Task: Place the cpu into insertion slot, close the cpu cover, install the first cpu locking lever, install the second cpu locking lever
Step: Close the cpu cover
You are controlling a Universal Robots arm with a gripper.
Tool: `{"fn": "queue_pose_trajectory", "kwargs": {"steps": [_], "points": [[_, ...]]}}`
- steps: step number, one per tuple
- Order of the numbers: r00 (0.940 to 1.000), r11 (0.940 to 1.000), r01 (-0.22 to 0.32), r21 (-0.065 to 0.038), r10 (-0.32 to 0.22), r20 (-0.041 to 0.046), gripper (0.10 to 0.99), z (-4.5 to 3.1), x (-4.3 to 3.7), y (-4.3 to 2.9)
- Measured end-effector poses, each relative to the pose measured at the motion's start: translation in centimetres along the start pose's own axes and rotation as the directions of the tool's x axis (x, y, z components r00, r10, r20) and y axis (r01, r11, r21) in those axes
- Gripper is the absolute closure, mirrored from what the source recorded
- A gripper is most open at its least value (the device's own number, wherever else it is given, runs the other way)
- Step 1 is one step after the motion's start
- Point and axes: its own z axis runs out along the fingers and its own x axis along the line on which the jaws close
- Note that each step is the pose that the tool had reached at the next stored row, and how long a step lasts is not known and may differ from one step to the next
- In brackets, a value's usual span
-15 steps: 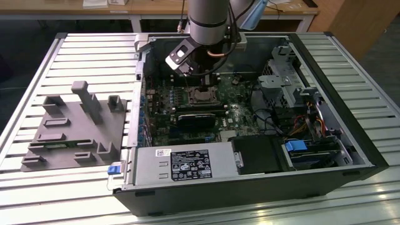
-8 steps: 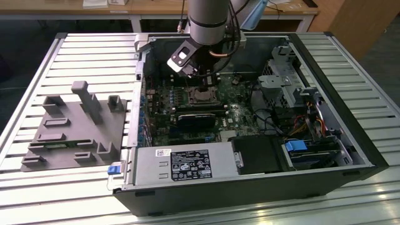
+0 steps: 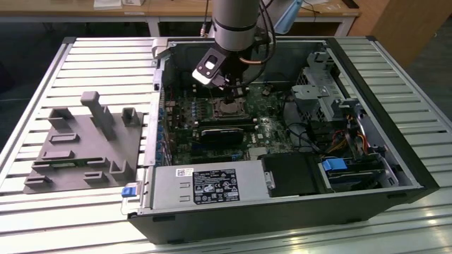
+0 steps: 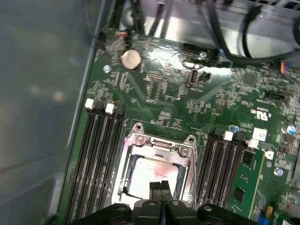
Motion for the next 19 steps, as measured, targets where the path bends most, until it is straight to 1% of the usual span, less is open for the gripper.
{"fn": "queue_pose_trajectory", "kwargs": {"steps": [3, 5, 8, 10, 13, 15, 17, 19], "points": [[0.9989, 0.9989, 0.047, 0.002, -0.047, -0.0014, 0.980, 0.01, 0.00, 0.00], [0.9969, 0.9969, 0.079, 0.004, -0.079, -0.0025, 0.980, 0.01, 0.00, 0.00], [0.9921, 0.9921, 0.125, 0.006, -0.125, -0.0041, 0.980, 0.02, 0.00, 0.00], [0.9878, 0.9877, 0.156, 0.007, -0.156, -0.0053, 0.980, 0.03, 0.00, 0.00], [0.9794, 0.9794, 0.202, 0.010, -0.202, -0.0070, 0.980, 0.04, 0.00, 0.00], [0.9723, 0.9722, 0.234, 0.011, -0.234, -0.0084, 0.980, 0.05, 0.00, 0.00], [0.9637, 0.9637, 0.267, 0.012, -0.267, -0.0098, 0.980, 0.06, 0.00, 0.00], [0.9535, 0.9534, 0.301, 0.014, -0.301, -0.0113, 0.980, 0.08, 0.00, 0.00]]}}
